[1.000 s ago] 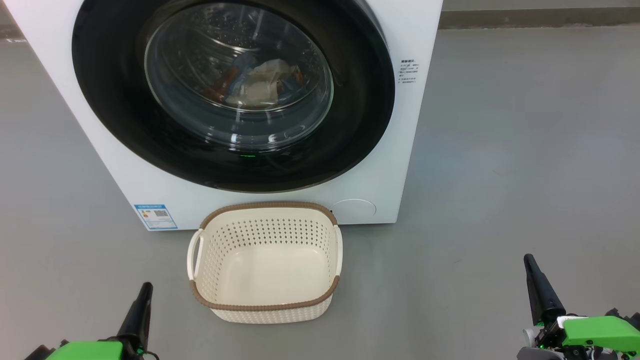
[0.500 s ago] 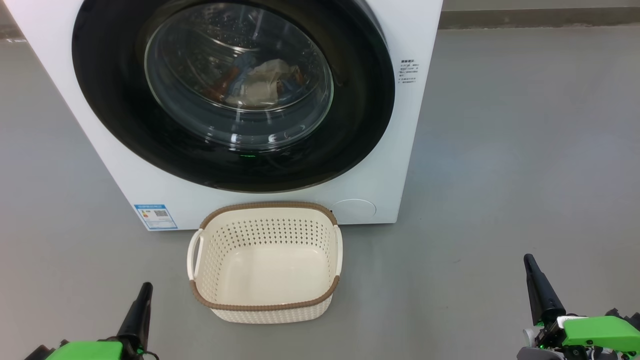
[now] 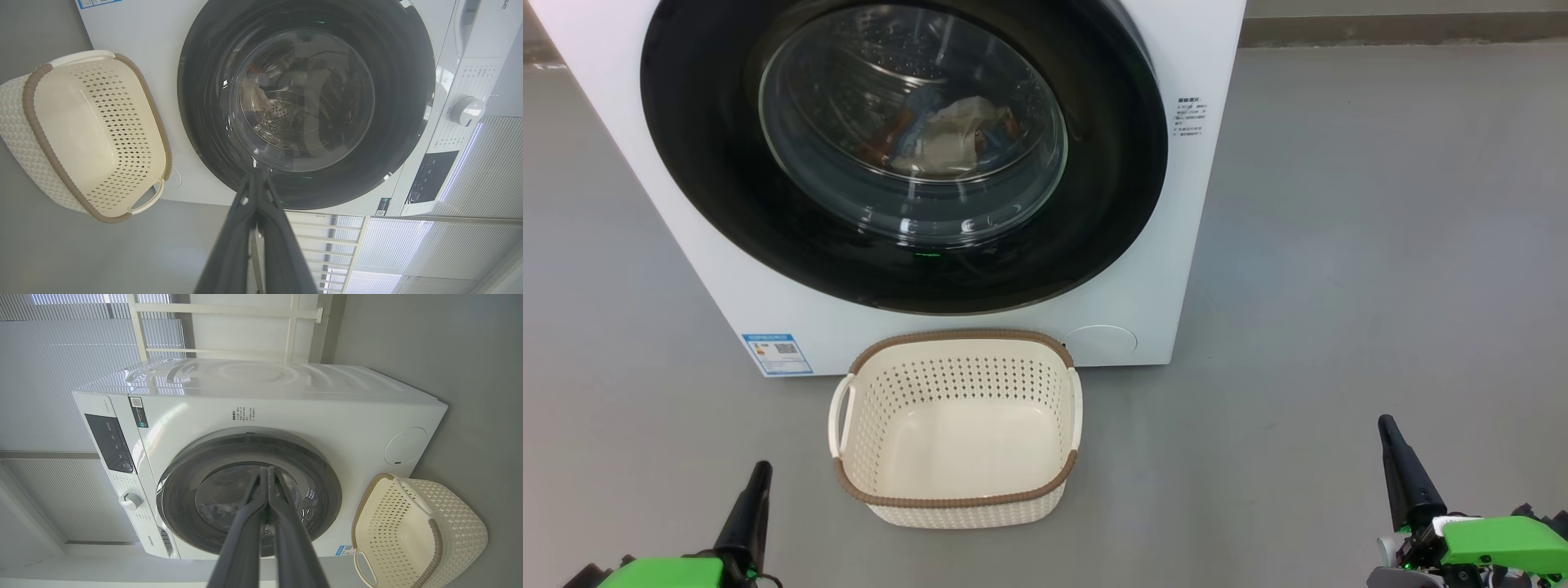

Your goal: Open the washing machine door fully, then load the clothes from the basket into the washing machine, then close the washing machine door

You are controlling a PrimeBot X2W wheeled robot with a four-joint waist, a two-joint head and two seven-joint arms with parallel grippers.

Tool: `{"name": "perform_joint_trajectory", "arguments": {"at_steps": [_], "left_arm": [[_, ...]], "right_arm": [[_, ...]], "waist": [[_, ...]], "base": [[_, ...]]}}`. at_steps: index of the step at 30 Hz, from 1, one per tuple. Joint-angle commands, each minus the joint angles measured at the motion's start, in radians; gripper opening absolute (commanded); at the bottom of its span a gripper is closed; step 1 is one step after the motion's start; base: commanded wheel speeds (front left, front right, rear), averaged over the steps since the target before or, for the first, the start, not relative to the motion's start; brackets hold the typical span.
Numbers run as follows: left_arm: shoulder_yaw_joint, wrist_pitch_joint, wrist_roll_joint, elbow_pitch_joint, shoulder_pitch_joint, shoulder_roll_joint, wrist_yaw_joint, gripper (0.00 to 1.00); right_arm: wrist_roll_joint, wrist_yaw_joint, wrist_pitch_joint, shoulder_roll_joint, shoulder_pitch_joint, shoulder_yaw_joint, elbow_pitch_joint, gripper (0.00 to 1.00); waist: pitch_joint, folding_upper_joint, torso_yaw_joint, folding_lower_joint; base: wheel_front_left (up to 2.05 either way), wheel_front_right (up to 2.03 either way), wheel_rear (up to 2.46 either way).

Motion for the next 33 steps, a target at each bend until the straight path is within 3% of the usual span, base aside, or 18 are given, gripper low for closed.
{"name": "perform_joint_trajectory", "arguments": {"at_steps": [1,33], "left_arm": [[0.035,0.006,-0.007,-0.02,-0.04,0.018,-0.007,0.0],[0.036,0.006,-0.007,-0.02,-0.041,0.017,-0.007,0.0]], "right_arm": [[0.011,-0.001,0.004,-0.005,-0.04,0.024,-0.025,0.0],[0.011,-0.001,0.004,-0.005,-0.04,0.024,-0.025,0.0]], "waist": [[0.0,0.0,0.0,0.0],[0.0,0.0,0.0,0.0]], "base": [[0.0,0.0,0.0],[0.0,0.0,0.0]]}}
